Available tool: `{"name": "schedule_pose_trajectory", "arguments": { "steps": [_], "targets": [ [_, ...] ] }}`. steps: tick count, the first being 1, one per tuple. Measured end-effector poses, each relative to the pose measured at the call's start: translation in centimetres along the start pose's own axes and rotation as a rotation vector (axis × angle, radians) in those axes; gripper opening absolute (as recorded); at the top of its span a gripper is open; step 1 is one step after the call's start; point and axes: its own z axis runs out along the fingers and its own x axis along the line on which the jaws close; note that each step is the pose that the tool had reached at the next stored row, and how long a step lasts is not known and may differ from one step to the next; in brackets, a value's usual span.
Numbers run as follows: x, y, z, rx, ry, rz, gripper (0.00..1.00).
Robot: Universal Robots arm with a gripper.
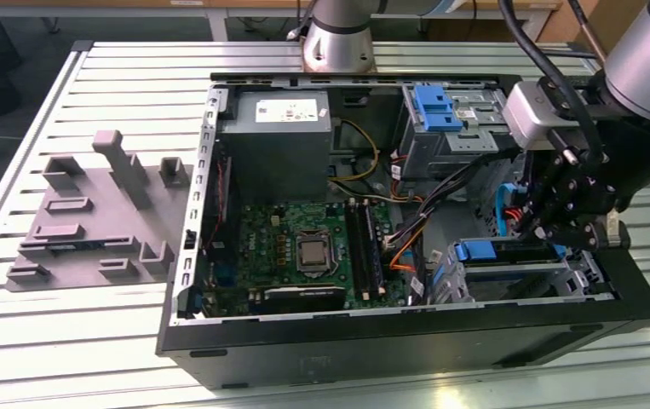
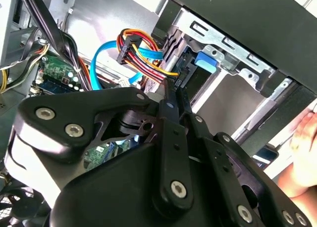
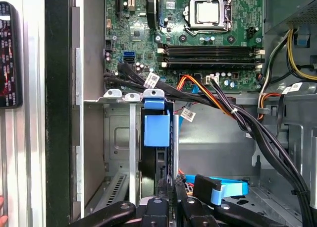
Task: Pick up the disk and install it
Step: 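Insert the first disk wire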
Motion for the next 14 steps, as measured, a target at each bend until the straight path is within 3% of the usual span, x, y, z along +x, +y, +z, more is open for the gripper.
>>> {"name": "schedule_pose_trajectory", "arguments": {
  "steps": [14],
  "targets": [
    [0.22,0.00,-0.11,-0.0001,-0.0003,-0.005,0.16]
  ]
}}
